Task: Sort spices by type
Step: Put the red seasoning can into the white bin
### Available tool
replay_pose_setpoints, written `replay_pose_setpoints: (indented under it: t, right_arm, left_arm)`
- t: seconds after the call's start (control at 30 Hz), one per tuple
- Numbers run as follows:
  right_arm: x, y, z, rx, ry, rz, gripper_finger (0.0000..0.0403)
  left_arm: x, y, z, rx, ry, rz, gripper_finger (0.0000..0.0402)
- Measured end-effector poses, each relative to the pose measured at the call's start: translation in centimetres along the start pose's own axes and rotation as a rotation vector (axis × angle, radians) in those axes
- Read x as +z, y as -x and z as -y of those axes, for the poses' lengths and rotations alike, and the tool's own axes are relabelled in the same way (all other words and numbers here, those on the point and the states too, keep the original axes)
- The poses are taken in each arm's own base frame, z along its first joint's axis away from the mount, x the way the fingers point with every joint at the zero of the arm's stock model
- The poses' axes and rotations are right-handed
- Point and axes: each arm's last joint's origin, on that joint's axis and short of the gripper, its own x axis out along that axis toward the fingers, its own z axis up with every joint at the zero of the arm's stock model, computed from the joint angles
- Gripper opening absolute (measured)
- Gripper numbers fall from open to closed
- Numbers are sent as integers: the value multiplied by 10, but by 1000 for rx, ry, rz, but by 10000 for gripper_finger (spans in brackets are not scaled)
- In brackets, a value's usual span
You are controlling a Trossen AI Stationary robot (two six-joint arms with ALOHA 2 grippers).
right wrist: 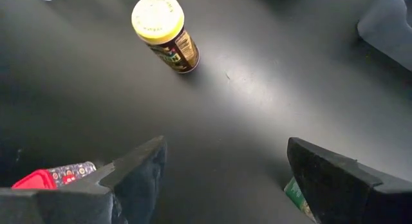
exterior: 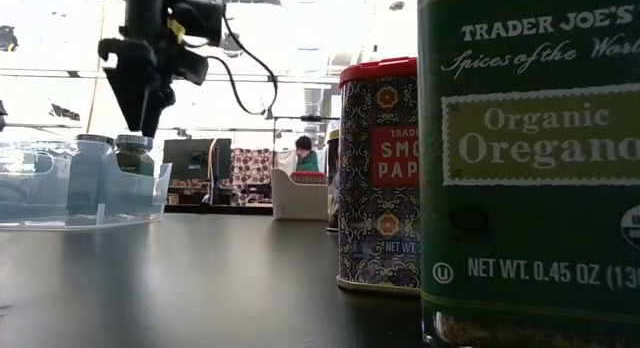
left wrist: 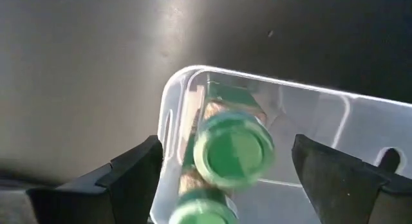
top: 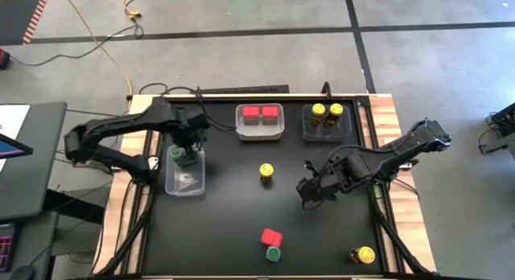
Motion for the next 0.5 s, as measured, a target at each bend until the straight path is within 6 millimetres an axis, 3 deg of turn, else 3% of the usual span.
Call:
replay_pose_setpoints:
  t: [0.27,0.5]
  right_arm:
    - [-6,3,-2,14,35,-5,350]
    - [3,-1,0,5,-13,6,350]
  left_arm:
    - [-30,36,3,4,174,195,332]
    - [-45,56,9,-44,290,366,332]
